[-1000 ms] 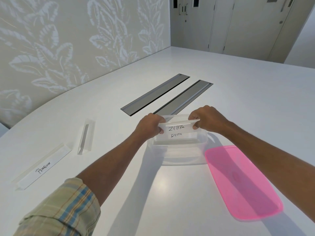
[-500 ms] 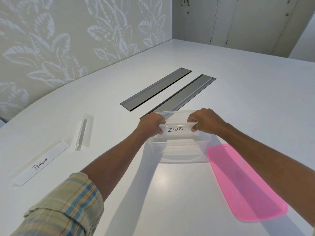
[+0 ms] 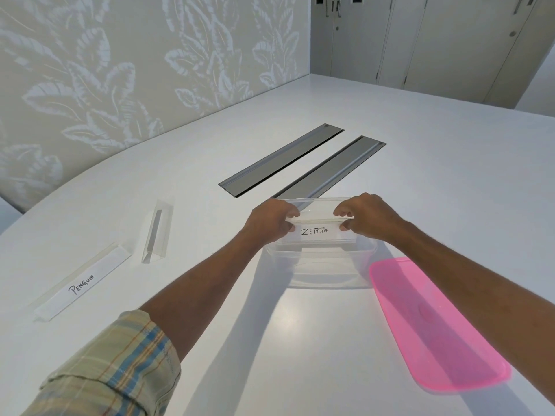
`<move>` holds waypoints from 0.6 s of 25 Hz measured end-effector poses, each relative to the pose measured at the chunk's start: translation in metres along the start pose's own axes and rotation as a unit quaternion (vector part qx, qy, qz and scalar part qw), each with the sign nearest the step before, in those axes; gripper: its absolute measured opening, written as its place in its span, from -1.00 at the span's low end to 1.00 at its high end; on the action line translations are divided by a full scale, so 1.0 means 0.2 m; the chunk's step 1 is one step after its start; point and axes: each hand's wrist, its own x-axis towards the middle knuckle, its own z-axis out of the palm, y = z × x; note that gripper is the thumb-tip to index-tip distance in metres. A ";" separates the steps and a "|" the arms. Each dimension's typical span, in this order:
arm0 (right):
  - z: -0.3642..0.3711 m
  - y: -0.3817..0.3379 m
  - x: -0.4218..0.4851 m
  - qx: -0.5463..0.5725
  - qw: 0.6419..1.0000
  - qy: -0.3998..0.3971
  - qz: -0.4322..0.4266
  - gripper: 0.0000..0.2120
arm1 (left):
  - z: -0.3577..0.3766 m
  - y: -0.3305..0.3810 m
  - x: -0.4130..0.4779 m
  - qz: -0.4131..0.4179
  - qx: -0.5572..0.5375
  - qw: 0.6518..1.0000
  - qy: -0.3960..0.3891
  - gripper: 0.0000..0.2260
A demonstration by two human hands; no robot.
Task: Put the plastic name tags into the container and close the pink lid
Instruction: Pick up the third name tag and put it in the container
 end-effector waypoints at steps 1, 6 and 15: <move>-0.01 -0.01 -0.01 0.005 1.000 0.007 0.000 -0.66 | -0.02 0.00 -0.03 -0.002 -0.023 0.999 0.029 -0.66; -0.07 -0.10 -0.05 0.029 0.998 0.053 -0.012 -0.76 | -0.12 -0.05 -0.26 -0.007 -0.050 0.984 0.172 -0.78; -0.12 -0.49 -0.06 0.113 0.989 0.075 -0.058 -0.78 | -0.25 -0.30 -0.68 -0.128 -0.077 0.969 0.196 -0.76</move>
